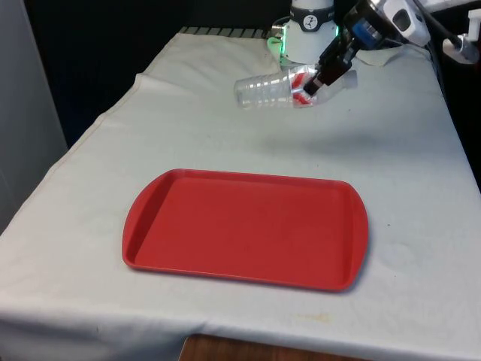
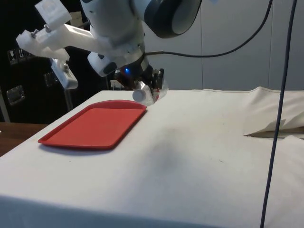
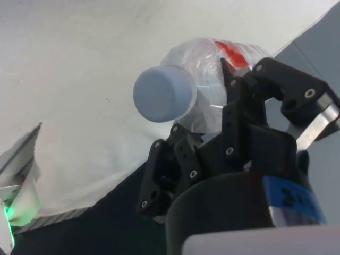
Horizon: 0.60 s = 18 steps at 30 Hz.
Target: Place the bottle upright on the tray.
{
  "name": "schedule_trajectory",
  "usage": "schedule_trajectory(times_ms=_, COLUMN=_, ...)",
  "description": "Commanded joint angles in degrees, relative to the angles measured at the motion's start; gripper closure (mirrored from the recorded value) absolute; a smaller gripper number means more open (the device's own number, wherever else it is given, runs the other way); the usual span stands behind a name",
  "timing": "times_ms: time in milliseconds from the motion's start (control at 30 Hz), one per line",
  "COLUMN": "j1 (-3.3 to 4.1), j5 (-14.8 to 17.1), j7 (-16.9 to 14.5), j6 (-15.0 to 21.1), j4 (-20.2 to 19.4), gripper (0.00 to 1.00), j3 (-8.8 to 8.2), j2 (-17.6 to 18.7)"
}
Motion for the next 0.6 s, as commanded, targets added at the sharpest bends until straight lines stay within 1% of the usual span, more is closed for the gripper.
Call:
schedule_trajectory(times_ms=0, j1=-0.29, j5=0.80, j7=-0.80, j6=1.09, j4=-0.23, gripper=1.00, j3=0.00, j2=-0.40)
schedule_trajectory(times_ms=100, j1=-0.34, j5=1.83, j7=-1.49, j6=1.78, j4=-0.17, gripper=1.00, j3=-0.34, j2=-0.74)
schedule_trajectory(times_ms=133, j1=0.00, j5=1.20, j7=-0.86, j6=0.97, j4=0.00, gripper=1.00, j3=-0.40, j2=-0.40)
schedule_trajectory(times_ms=167, j1=-0.34, j5=2.06, j7=-1.66, j6=1.95, j4=-0.17, gripper=1.00, j3=-0.40, j2=-0.86)
schedule_trajectory(times_ms=367, j1=-0.34, j5=3.55, j7=-2.81, j6=2.92, j4=-0.23, gripper=1.00, j3=-0.92, j2=-1.43)
schedule_trajectory(times_ms=400, j1=-0.06, j5=2.98, j7=-2.29, j6=2.18, j4=0.00, gripper=1.00, j3=-1.03, j2=-1.15)
schedule_trajectory(times_ms=433, j1=-0.34, j5=4.13, j7=-3.27, j6=3.21, j4=-0.17, gripper=1.00, j3=-1.09, j2=-1.66)
schedule_trajectory(times_ms=567, j1=-0.34, j5=5.21, j7=-4.07, j6=3.78, j4=-0.17, gripper=1.00, j3=-1.43, j2=-2.01)
